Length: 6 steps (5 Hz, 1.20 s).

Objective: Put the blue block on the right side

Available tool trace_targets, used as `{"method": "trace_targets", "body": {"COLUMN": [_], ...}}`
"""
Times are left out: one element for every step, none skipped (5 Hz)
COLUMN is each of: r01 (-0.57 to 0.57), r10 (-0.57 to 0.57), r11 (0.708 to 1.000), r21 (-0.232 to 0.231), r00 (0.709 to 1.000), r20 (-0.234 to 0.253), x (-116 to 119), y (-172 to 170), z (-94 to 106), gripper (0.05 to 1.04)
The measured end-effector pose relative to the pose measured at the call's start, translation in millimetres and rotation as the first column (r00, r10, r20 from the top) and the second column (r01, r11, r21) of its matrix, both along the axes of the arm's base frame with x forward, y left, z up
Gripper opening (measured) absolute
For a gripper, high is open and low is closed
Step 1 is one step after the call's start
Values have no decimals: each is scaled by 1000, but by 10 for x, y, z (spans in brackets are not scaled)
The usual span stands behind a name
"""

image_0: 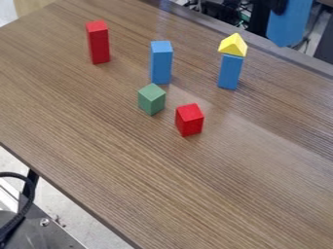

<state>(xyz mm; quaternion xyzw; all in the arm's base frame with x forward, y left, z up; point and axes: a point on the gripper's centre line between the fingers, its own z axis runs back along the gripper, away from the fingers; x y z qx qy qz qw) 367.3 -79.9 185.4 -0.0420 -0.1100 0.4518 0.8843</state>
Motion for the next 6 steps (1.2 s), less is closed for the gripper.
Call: {"method": "trace_targets", "body": {"r01": [149, 295, 391, 452, 493, 518], "r10": [-148, -291, -386, -447, -486, -509], "r11": [988, 953, 919, 892, 870, 855], "r21": [43, 64, 50, 30, 20, 18], "r00": [988, 955, 919, 889, 864, 847], "r20": [-38, -65, -82, -98, -134, -153], "x": [14, 13, 35, 22, 20, 18], "y": [-62, -79, -128, -192, -290, -369], "z": [-215, -360, -526, -672, -888, -1049], "gripper": [585, 585, 585, 585, 585, 585]}}
